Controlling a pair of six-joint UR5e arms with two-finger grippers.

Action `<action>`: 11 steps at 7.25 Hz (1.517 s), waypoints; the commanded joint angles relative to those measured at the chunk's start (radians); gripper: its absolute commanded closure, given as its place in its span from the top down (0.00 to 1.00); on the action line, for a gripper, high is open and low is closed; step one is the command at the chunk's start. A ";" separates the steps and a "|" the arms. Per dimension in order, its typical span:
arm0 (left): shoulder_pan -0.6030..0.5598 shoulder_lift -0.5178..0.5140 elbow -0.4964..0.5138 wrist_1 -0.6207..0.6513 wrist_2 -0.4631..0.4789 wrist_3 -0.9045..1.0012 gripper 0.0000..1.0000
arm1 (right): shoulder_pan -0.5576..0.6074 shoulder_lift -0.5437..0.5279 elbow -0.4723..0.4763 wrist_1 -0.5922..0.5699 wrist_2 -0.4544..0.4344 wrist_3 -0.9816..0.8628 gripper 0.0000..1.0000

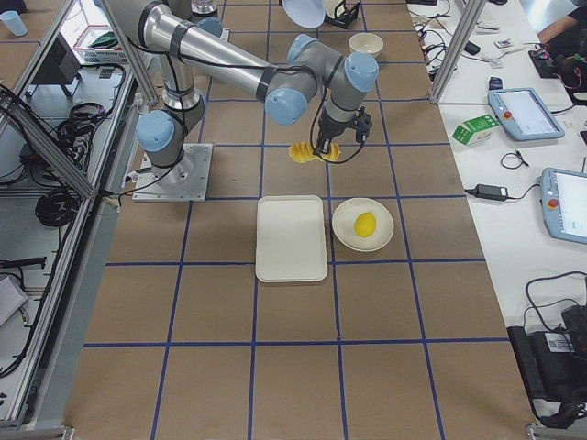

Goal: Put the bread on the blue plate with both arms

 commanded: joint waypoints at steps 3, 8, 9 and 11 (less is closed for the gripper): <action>-0.331 -0.147 -0.187 0.608 -0.231 -0.409 0.00 | 0.171 -0.003 -0.004 0.002 0.072 0.250 0.00; -0.463 -0.244 -0.210 0.753 -0.181 -0.487 1.00 | 0.341 0.004 -0.001 -0.010 0.077 0.436 0.00; -0.460 -0.229 -0.201 0.753 -0.150 -0.490 1.00 | 0.364 0.007 0.002 -0.013 0.080 0.450 0.00; -0.439 -0.137 -0.102 0.572 -0.068 -0.488 1.00 | 0.421 0.037 0.005 -0.091 0.150 0.502 0.00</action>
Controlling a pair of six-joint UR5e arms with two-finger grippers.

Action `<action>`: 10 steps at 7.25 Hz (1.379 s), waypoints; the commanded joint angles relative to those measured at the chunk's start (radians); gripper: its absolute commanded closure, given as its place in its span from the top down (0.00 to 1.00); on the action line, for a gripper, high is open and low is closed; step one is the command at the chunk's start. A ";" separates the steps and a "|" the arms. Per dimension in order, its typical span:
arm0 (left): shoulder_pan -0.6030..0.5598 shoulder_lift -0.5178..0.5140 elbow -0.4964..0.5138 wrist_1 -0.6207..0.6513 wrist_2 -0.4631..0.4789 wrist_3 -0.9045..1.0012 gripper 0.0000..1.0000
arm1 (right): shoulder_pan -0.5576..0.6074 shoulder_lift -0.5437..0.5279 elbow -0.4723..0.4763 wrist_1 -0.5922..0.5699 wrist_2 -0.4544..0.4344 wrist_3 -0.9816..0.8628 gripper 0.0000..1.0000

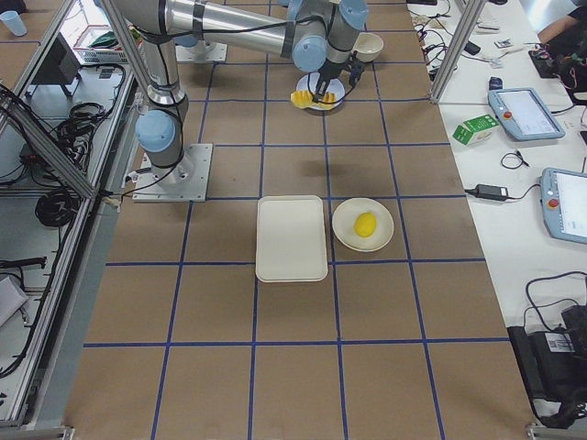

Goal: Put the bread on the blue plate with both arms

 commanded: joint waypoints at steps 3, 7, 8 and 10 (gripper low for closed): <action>0.036 0.203 0.329 -0.716 0.254 0.156 1.00 | 0.197 0.119 -0.001 -0.206 0.048 0.157 0.00; 0.042 0.285 0.457 -0.912 0.288 0.187 1.00 | 0.369 0.273 0.002 -0.396 0.045 0.195 0.00; 0.018 0.300 0.455 -0.914 0.298 0.189 1.00 | 0.392 0.305 0.002 -0.468 0.045 0.201 0.00; 0.019 0.320 0.440 -0.926 0.301 0.199 1.00 | 0.418 0.334 0.003 -0.507 0.045 0.201 0.00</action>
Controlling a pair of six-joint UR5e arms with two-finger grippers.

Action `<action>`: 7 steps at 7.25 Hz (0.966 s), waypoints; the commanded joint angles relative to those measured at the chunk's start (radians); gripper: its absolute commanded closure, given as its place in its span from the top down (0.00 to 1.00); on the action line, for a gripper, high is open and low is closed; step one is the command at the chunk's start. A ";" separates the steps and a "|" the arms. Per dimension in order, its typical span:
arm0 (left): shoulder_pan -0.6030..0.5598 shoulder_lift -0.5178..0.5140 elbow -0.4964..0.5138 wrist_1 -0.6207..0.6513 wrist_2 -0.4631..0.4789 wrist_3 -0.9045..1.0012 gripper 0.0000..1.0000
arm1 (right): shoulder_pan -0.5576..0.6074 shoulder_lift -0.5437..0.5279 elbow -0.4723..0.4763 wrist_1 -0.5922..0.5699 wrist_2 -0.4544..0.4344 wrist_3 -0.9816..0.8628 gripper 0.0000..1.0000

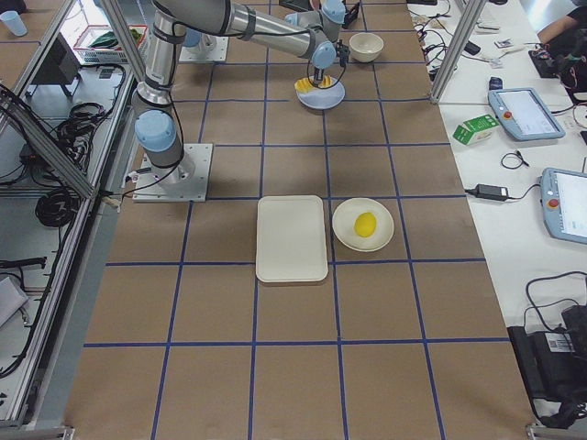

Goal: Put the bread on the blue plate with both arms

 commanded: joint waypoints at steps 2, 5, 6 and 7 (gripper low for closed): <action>-0.002 0.022 -0.034 0.004 -0.002 0.002 1.00 | 0.015 0.041 0.003 -0.028 -0.006 -0.006 0.23; 0.004 0.024 -0.035 0.004 0.003 0.010 1.00 | 0.012 0.078 -0.007 -0.165 -0.060 0.002 1.00; 0.004 0.024 -0.034 0.004 0.003 0.010 1.00 | 0.008 0.070 -0.012 -0.162 -0.061 0.002 1.00; 0.006 0.022 -0.029 0.004 0.004 0.010 1.00 | 0.005 0.064 -0.012 -0.160 -0.061 0.002 1.00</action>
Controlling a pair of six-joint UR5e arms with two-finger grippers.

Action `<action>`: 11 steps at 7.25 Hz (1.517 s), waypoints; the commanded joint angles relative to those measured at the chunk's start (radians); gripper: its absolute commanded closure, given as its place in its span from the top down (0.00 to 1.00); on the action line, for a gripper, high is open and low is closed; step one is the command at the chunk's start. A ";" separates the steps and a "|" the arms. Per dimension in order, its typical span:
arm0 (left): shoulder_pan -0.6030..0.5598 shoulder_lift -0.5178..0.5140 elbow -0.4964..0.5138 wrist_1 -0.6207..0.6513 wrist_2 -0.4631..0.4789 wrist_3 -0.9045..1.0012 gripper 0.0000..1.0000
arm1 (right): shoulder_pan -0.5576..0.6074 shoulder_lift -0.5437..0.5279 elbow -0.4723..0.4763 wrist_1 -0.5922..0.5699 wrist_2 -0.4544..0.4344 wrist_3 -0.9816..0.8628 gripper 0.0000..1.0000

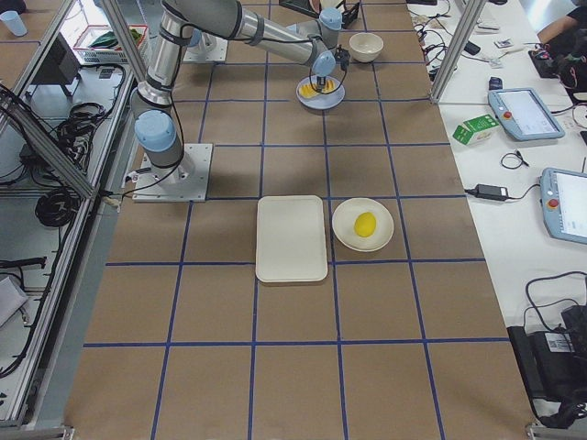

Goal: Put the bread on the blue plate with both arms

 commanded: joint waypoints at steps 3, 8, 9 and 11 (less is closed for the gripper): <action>0.003 0.000 0.004 0.000 0.001 0.000 1.00 | -0.028 -0.065 -0.003 0.052 -0.002 0.050 1.00; 0.001 0.000 0.004 0.002 0.001 0.000 1.00 | -0.411 -0.404 0.003 0.497 -0.003 -0.161 1.00; 0.001 0.000 0.007 0.003 0.001 0.000 1.00 | -0.465 -0.430 0.006 0.502 -0.002 -0.183 1.00; 0.001 -0.010 0.018 0.008 0.000 0.000 1.00 | -0.467 -0.519 0.013 0.572 -0.022 -0.185 1.00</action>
